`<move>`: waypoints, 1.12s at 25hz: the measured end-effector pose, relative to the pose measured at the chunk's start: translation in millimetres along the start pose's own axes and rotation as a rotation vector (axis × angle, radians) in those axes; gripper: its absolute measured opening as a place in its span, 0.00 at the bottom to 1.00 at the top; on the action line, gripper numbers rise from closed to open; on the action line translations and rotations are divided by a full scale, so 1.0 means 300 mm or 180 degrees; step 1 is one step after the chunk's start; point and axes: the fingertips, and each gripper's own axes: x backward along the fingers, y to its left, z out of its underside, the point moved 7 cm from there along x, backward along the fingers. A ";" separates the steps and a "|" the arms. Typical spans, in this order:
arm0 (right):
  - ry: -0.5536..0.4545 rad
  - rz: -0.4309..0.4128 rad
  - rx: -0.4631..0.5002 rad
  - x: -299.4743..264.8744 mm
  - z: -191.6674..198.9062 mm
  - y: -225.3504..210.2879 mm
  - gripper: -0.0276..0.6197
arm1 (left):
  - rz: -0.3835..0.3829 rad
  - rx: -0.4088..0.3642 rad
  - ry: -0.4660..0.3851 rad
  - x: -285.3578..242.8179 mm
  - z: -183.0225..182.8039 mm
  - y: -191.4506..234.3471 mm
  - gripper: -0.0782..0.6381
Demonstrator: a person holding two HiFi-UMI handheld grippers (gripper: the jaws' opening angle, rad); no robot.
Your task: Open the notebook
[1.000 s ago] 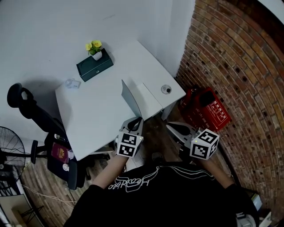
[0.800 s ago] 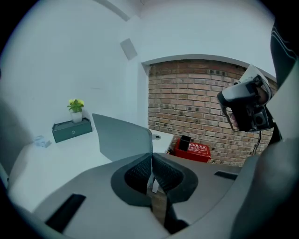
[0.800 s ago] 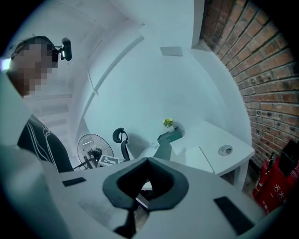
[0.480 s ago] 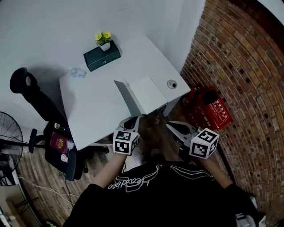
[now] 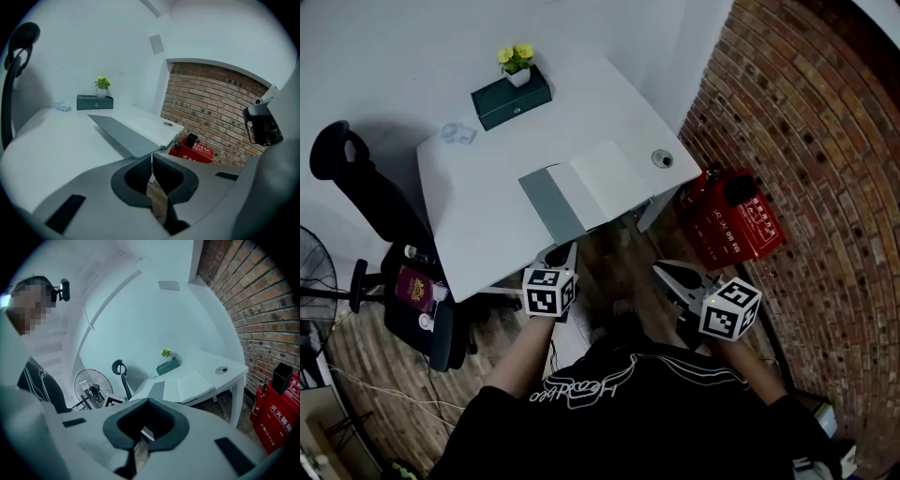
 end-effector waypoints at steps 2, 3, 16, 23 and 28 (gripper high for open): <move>0.0018 -0.0005 -0.0014 0.000 0.021 0.015 0.05 | -0.0008 -0.0011 -0.0014 0.012 0.018 0.013 0.16; 0.0030 -0.0025 -0.0010 -0.001 0.027 0.023 0.05 | -0.0022 -0.0003 -0.0007 0.020 0.027 0.018 0.16; -0.0036 -0.0821 0.0504 0.003 -0.051 0.145 0.05 | -0.0263 0.0327 -0.0189 0.277 -0.030 -0.067 0.42; -0.0062 -0.1022 0.0669 0.117 -0.067 0.134 0.05 | 0.0088 0.0042 -0.0424 0.421 -0.127 -0.347 0.42; -0.0136 -0.1095 0.0663 0.190 -0.059 0.168 0.05 | 0.0365 -0.0193 -0.0499 0.503 -0.159 -0.509 0.42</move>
